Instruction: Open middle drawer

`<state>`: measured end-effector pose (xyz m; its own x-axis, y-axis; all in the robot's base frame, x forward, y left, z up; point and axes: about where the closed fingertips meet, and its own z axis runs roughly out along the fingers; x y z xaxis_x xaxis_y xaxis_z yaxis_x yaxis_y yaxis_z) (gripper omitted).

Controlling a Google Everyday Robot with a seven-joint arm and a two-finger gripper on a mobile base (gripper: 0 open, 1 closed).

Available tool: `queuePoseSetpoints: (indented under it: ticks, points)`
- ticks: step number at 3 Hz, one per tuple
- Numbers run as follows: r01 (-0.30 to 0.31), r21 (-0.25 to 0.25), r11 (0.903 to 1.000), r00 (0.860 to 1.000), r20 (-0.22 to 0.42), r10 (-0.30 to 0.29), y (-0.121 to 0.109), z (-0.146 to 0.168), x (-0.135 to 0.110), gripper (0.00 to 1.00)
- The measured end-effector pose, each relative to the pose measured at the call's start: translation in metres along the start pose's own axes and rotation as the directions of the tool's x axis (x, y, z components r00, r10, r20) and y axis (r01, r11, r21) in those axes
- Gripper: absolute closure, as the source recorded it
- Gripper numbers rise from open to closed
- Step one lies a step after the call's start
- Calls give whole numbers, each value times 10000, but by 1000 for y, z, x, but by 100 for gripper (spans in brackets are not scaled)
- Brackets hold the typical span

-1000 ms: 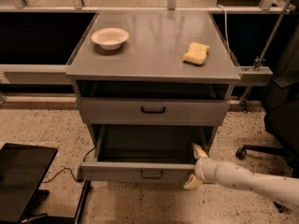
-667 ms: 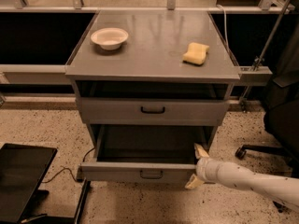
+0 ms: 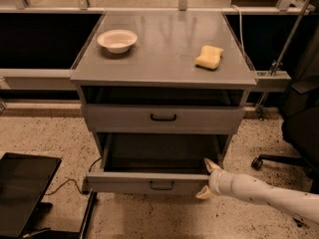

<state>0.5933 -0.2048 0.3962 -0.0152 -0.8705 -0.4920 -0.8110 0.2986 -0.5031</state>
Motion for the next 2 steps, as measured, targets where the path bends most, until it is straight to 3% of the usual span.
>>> queuePoseSetpoints:
  ticks: [2]
  points:
    - [0, -1, 10000, 10000, 1, 0, 0, 0, 0, 64]
